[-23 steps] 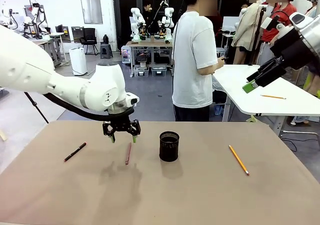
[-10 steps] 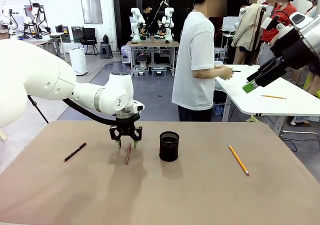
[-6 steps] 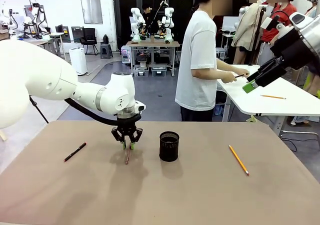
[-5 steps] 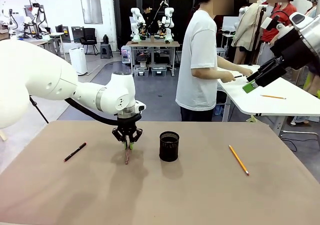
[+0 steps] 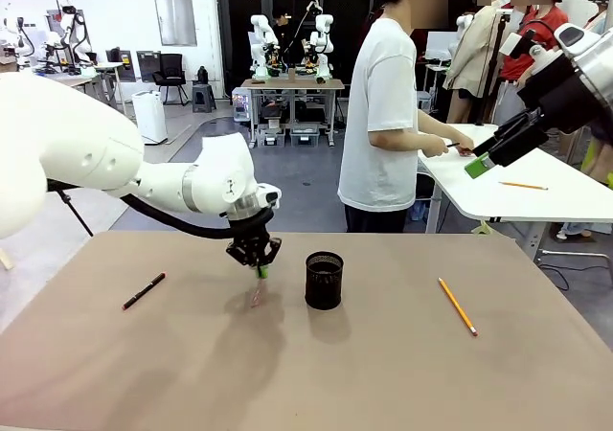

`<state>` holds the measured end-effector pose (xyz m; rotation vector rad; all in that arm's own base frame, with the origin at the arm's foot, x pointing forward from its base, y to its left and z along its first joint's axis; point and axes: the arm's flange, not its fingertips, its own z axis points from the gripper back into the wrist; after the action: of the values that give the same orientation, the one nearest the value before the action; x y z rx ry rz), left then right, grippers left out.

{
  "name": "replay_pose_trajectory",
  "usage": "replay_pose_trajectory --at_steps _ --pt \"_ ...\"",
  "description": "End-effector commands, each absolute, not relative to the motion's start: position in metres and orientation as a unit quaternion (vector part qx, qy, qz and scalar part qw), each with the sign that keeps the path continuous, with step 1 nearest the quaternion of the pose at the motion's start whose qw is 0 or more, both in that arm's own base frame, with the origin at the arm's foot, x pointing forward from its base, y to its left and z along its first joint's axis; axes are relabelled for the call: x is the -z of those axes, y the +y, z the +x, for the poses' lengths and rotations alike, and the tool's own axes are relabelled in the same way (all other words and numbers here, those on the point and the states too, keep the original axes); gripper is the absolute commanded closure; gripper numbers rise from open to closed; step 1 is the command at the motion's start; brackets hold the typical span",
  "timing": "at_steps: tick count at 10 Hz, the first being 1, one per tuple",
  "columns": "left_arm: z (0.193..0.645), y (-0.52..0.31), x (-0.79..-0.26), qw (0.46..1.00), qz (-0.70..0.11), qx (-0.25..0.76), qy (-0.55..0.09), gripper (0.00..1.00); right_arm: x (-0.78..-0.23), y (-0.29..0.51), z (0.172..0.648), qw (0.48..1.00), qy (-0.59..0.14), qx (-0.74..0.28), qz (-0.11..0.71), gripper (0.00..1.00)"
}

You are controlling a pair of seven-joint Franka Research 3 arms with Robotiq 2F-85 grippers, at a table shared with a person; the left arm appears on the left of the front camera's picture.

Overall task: Place the pens into the pen holder.
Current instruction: Pick up a writing instrument from the table and place it into the Pen holder.

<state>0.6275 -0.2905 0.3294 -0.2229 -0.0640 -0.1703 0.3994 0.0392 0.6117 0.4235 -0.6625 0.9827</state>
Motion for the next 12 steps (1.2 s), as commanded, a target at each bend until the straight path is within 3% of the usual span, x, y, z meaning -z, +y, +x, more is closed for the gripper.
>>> replay_pose_trajectory --at_steps 1,5,8,10,12 --pt "0.605 -0.263 -0.357 0.956 -0.249 0.149 -0.047 1.00 -0.612 0.039 0.400 0.803 -0.314 -0.463 0.206 0.00" --pt "0.568 -0.253 -0.404 0.891 -0.341 0.251 -0.160 1.00 -0.612 0.039 0.400 0.803 -0.314 -0.463 0.206 0.00" --pt "0.531 -0.249 -0.435 0.757 -0.395 0.342 -0.393 1.00 -0.612 0.039 0.400 0.803 -0.314 -0.463 0.206 0.00" --pt "0.513 -0.239 -0.443 0.696 -0.404 0.363 -0.470 1.00 -0.612 0.039 0.400 0.803 -0.314 -0.463 0.206 0.00" --pt "0.501 -0.232 -0.443 0.668 -0.395 0.427 -0.465 1.00 -0.612 0.039 0.400 0.803 -0.314 -0.463 0.206 0.00"
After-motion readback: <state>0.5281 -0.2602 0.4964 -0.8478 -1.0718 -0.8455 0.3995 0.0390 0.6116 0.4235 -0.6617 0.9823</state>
